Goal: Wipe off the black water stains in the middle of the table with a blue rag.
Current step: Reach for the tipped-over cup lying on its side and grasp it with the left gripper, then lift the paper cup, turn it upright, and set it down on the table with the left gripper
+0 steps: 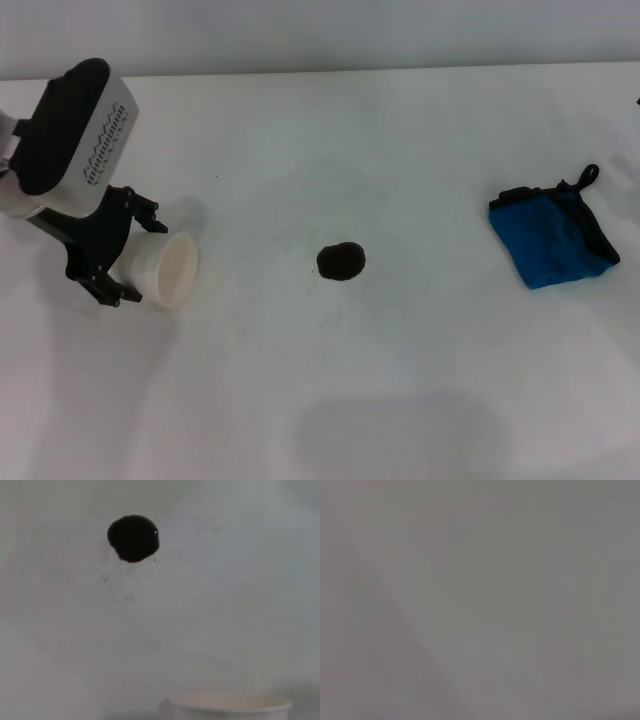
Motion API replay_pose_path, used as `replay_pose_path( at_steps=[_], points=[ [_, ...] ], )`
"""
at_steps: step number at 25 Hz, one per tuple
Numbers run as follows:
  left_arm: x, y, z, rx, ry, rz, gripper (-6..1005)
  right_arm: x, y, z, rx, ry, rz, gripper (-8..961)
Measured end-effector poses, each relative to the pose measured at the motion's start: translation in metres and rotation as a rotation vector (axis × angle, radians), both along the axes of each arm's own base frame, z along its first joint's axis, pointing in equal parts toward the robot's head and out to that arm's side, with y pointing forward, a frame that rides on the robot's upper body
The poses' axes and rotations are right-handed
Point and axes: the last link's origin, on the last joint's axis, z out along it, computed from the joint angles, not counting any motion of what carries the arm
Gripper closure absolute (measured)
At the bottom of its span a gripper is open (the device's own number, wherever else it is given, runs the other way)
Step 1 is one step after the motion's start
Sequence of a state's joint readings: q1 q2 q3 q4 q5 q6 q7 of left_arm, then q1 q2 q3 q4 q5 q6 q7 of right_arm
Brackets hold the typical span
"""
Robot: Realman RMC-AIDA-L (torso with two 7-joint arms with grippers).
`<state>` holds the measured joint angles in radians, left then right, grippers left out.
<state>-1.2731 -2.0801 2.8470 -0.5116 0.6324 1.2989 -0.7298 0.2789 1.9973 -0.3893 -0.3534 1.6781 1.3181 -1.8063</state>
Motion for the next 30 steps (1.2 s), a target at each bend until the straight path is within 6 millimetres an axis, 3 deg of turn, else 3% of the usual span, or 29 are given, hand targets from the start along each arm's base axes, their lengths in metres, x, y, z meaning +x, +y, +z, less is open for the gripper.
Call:
replay_pose_path(
  at_steps=[12,15,18,24,25,30],
  points=[
    [-0.002,0.000,-0.005,0.044,-0.052,0.044,122,0.002,0.002,0.003,0.000,-0.014,-0.009,463],
    [-0.001,0.000,-0.006,0.054,-0.072,0.050,254,0.002,0.003,0.002,-0.005,-0.022,-0.014,463],
    [0.002,0.002,-0.006,0.080,-0.117,0.059,272,0.003,0.003,0.002,-0.008,-0.026,-0.018,463],
    [0.012,0.011,-0.001,0.169,-0.260,0.089,309,0.004,0.004,0.004,-0.009,-0.034,-0.017,463],
    [0.018,0.011,0.000,0.206,-0.382,0.116,315,0.003,0.005,0.004,-0.010,-0.038,-0.015,463],
    [0.022,0.006,-0.003,0.250,-0.580,0.170,348,0.001,0.009,0.008,-0.006,-0.058,-0.003,463]
  ],
)
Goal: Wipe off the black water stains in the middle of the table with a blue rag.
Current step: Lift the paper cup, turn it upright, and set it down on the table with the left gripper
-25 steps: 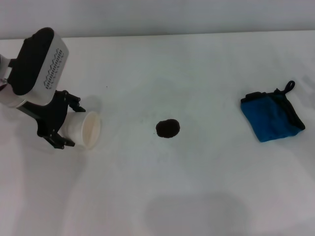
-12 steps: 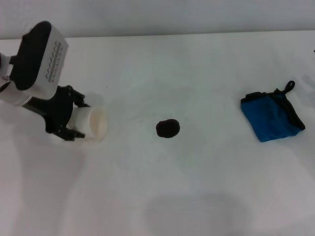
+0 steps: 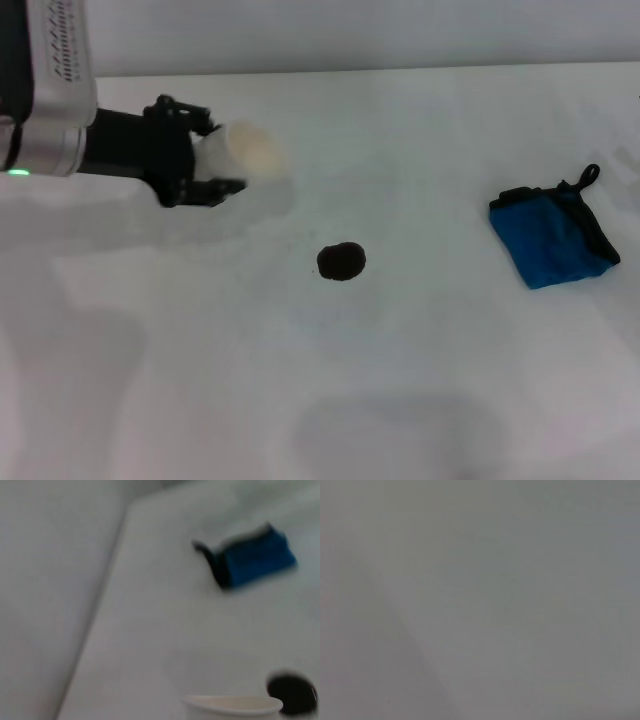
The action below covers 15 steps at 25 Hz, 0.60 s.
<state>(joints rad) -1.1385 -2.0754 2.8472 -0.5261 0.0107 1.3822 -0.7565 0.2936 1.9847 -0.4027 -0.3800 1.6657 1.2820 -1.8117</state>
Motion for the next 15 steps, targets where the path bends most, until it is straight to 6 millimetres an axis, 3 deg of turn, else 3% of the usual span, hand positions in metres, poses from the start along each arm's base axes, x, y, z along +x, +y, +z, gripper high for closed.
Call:
replay_pose_path(
  at_steps=[8,15],
  points=[
    [-0.019,-0.026,-0.016,0.062,-0.329,0.137,401,-0.001,0.000,0.014,0.022,-0.036,0.020,464],
    [-0.055,-0.055,-0.021,0.178,-0.515,0.264,414,-0.002,-0.002,0.021,0.025,-0.045,0.042,464]
  ],
)
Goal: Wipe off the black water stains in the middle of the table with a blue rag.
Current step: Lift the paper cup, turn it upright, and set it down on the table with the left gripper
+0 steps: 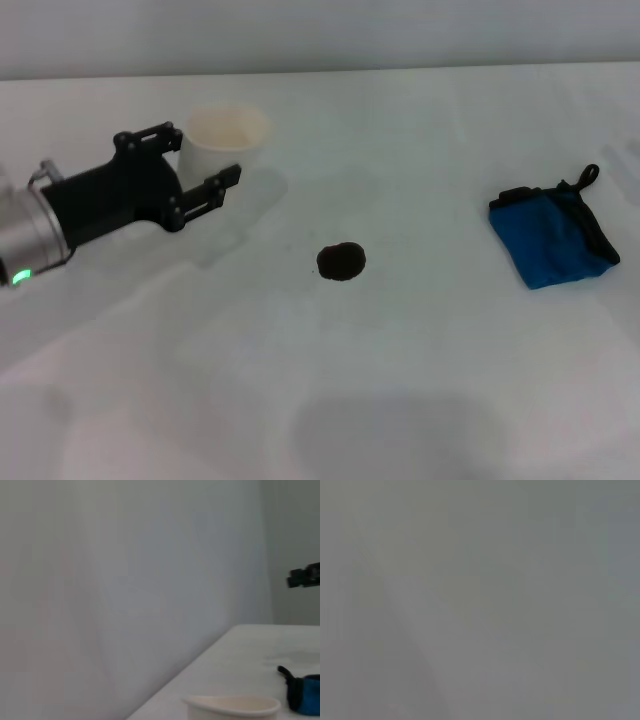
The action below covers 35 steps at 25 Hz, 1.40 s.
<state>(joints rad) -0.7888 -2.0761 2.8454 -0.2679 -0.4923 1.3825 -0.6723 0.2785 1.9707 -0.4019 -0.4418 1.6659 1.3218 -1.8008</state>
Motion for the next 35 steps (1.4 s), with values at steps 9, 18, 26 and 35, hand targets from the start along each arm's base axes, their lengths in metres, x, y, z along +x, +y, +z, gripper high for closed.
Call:
replay_pose_path(
  at_steps=[9,18,26,35],
  points=[
    [-0.027,-0.028,-0.011,0.033,-0.040,0.083,416,-0.002,-0.001,0.005,-0.001,0.000,0.020,464],
    [-0.040,-0.035,-0.030,0.011,0.044,0.140,400,-0.001,-0.002,0.009,0.002,0.001,0.025,464],
    [-0.043,-0.035,-0.039,0.019,0.085,0.152,382,0.000,-0.002,0.011,0.009,0.001,0.019,464],
    [-0.047,-0.041,-0.049,0.024,0.137,0.144,361,0.004,-0.001,0.014,0.014,-0.009,-0.003,465]
  ],
)
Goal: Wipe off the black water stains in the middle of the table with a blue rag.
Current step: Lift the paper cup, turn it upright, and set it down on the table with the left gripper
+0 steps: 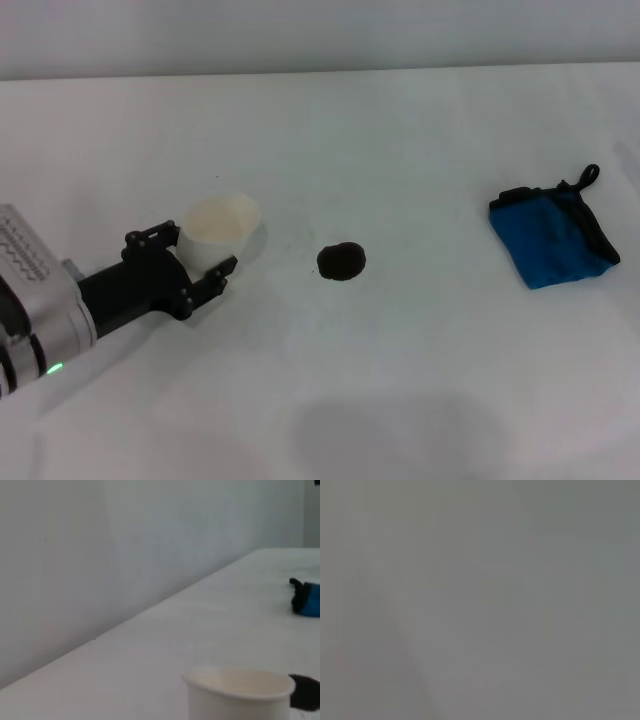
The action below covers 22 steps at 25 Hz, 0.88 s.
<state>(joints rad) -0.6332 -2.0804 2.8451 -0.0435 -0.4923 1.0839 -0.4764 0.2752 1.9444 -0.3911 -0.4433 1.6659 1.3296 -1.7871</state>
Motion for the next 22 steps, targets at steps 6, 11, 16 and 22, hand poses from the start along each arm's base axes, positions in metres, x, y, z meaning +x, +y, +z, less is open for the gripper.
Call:
replay_pose_path(
  at_steps=[6,11,16,22],
  points=[
    [-0.0019,-0.0082,-0.0057,0.023,0.021,-0.032,348,0.0029,0.0018,0.0010,-0.003,-0.012,-0.020,465],
    [-0.0032,-0.0088,-0.0054,0.033,0.021,-0.027,336,0.0043,0.0022,0.0016,-0.001,-0.017,-0.028,465],
    [-0.0044,-0.0081,-0.0047,0.037,0.024,-0.021,325,0.0048,0.0019,0.0021,-0.001,-0.018,-0.029,465],
    [-0.0053,-0.0071,-0.0037,0.043,0.026,-0.014,180,0.0050,0.0020,0.0025,0.000,-0.021,-0.030,465]
  ],
)
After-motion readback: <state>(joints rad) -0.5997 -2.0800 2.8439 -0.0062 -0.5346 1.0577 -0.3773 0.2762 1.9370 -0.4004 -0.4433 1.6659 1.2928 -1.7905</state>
